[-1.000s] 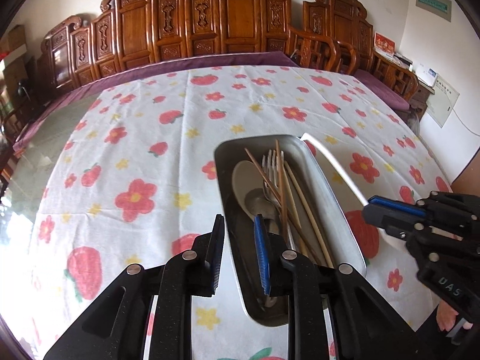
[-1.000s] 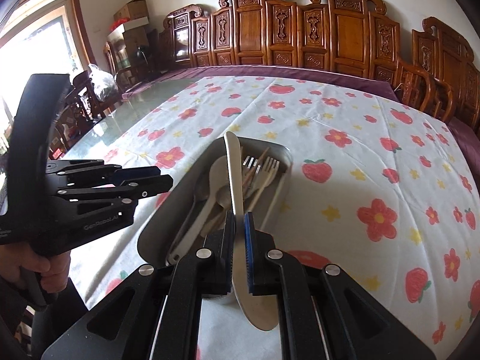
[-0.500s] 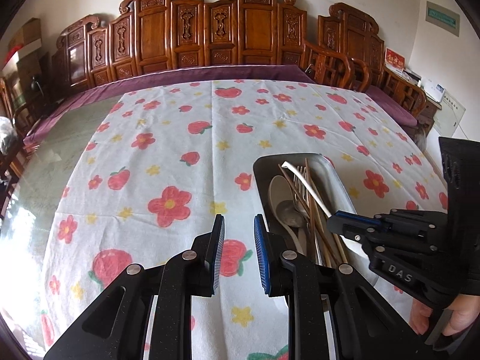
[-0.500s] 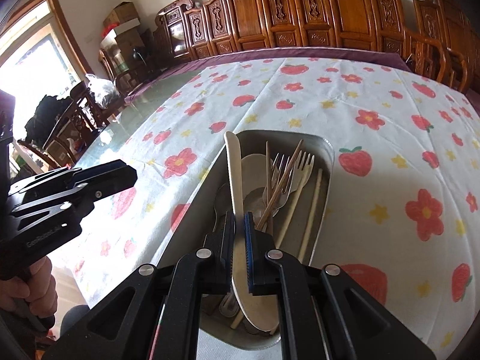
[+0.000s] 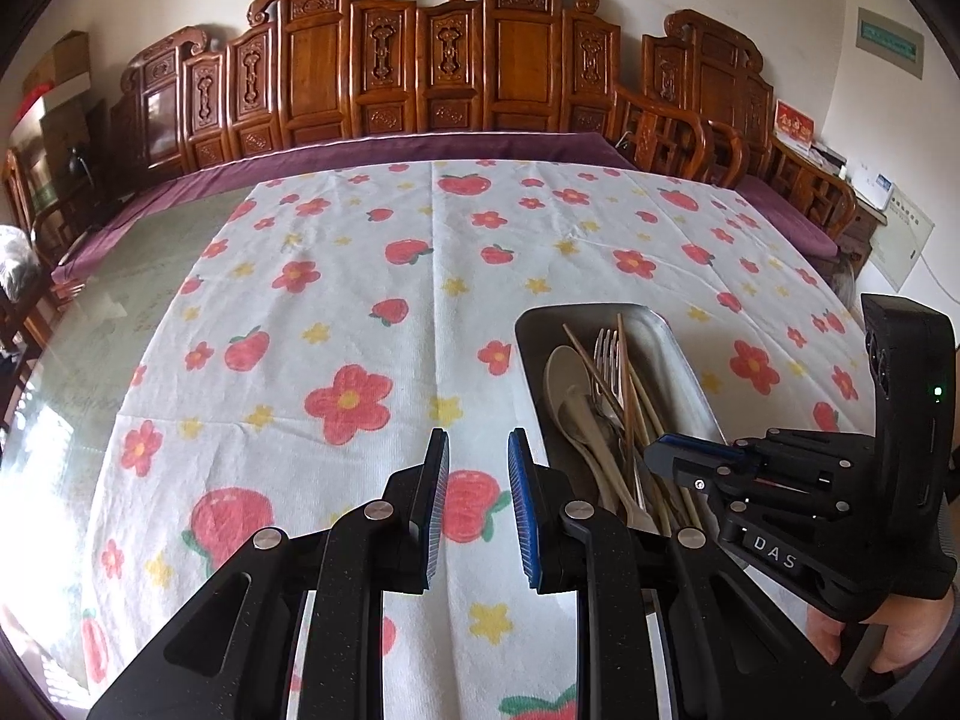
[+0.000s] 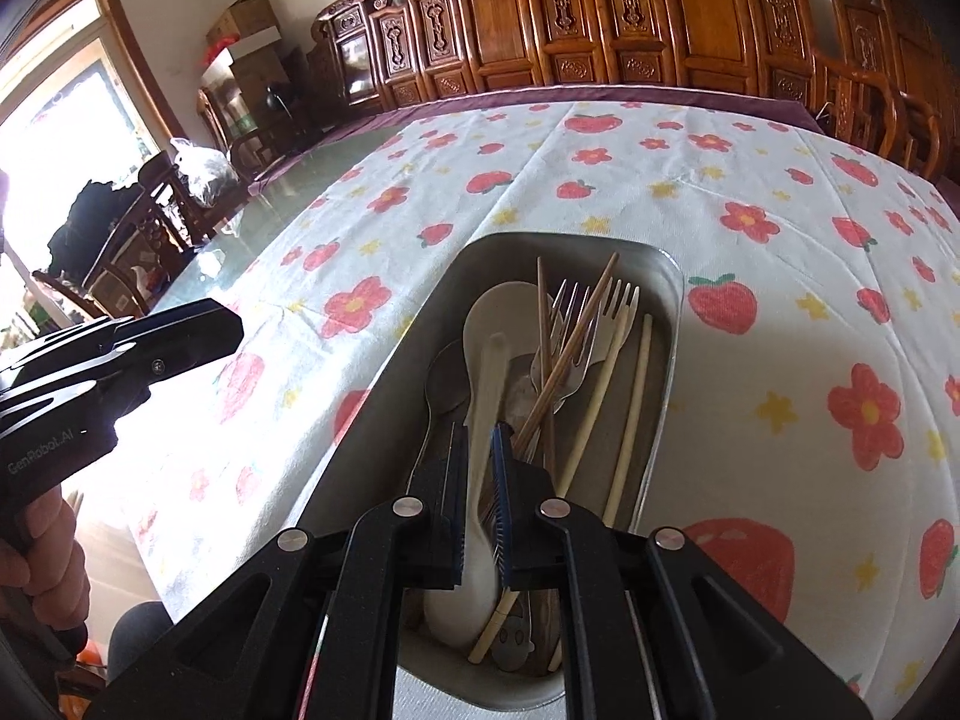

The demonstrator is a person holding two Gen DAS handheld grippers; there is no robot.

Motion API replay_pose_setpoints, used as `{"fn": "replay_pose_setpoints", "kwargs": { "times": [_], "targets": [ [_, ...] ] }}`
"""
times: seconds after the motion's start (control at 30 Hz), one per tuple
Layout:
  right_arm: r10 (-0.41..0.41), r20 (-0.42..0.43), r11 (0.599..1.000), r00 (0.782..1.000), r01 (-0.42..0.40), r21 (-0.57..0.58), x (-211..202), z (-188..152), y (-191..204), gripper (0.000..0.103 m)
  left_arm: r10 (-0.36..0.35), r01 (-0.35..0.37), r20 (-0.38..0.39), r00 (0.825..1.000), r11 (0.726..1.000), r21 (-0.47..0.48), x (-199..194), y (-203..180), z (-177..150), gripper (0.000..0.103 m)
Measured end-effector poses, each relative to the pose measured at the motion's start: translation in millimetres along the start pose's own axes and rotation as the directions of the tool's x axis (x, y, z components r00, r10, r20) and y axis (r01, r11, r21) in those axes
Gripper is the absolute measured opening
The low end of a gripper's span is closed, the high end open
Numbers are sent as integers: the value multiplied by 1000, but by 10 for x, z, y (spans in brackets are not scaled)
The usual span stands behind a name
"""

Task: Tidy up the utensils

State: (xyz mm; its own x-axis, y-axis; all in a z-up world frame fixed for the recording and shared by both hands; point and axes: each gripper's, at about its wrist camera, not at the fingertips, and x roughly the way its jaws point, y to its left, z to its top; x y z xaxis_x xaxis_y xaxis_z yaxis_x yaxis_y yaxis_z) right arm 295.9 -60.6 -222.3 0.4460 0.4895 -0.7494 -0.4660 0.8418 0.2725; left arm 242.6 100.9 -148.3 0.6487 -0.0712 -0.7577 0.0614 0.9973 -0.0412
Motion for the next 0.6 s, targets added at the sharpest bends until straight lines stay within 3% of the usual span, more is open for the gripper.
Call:
{"fn": "replay_pose_setpoints", "kwargs": {
  "times": [0.33, 0.47, 0.53, 0.6],
  "targets": [
    [-42, 88, 999, 995, 44, -26, -601, -148, -29, 11, -2, 2, 22, 1000, 1000, -1, -237, -164, -63, 20],
    [-68, 119, 997, 991, 71, -21, -898, -266, -81, 11, -9, 9, 36, 999, 1000, 4, -385, -302, -103, 26],
    [-87, 136, 996, 987, 89, -16, -1080, -347, -109, 17, -20, 19, 42, 999, 1000, 1, -478, -370, -148, 28],
    [-105, 154, 994, 982, 108, -14, -1257, -429, -132, 19, -23, 24, 49, 999, 1000, -8, -551, -416, -184, 38]
  ]
}}
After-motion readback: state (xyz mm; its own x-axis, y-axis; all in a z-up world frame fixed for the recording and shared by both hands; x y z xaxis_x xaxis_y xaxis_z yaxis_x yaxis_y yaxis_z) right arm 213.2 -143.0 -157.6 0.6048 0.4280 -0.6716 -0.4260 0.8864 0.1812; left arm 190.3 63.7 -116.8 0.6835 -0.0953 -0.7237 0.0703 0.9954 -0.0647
